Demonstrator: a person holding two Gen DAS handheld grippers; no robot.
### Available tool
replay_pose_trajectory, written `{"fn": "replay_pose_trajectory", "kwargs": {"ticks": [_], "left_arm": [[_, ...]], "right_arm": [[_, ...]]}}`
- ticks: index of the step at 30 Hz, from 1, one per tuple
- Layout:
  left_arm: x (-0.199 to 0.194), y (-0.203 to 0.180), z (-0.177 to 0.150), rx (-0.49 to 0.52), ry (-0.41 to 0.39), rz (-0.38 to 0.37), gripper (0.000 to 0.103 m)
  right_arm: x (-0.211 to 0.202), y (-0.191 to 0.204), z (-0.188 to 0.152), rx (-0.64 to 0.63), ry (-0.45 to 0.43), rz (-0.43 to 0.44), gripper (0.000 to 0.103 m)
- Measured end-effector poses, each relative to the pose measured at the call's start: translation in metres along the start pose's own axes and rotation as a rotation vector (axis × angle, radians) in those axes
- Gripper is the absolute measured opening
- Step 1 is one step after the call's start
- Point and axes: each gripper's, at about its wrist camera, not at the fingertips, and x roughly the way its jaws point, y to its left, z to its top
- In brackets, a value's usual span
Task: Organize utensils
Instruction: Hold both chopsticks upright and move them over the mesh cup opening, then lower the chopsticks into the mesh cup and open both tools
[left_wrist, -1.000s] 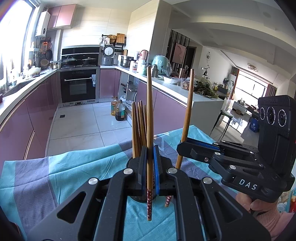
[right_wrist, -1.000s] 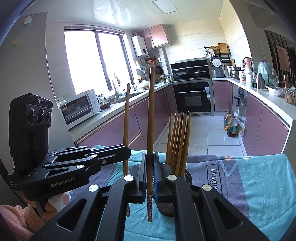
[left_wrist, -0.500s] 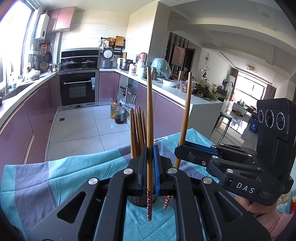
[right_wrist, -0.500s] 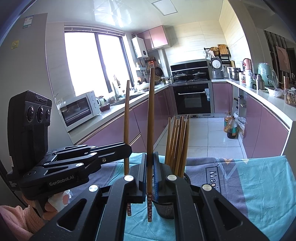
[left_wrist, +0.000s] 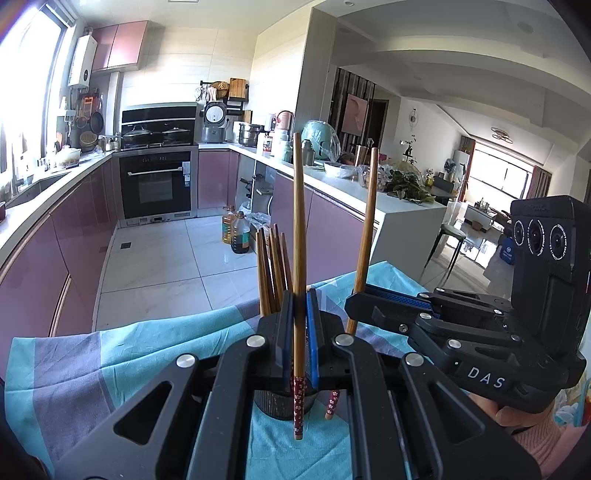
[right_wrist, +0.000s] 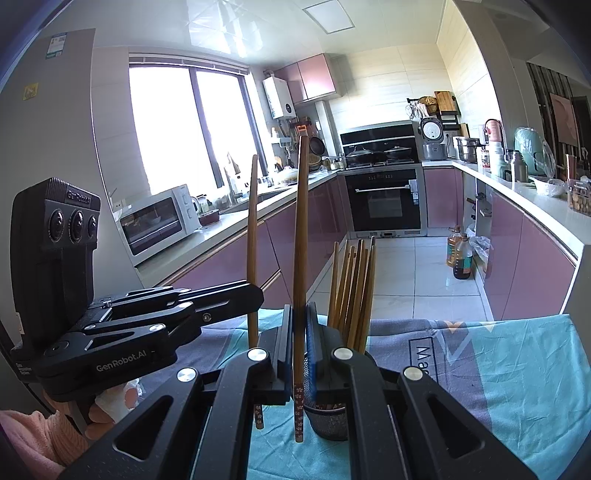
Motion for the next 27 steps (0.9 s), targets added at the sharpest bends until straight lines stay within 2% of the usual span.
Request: {"fn": "replay_pose_trajectory", "kwargs": {"ticks": [10,27], "left_arm": [[0.001,-0.001,0.002,-0.001,-0.008,0.001,0.008],[0.002,-0.001,0.018,-0.031,-0.070,-0.004,0.008]], "right_arm": [[0.001,-0.001,0.001,0.000,-0.004,-0.002,0.006],[0.015,-0.012,0.019,0.009,-0.031,-0.015,0.006]]}}
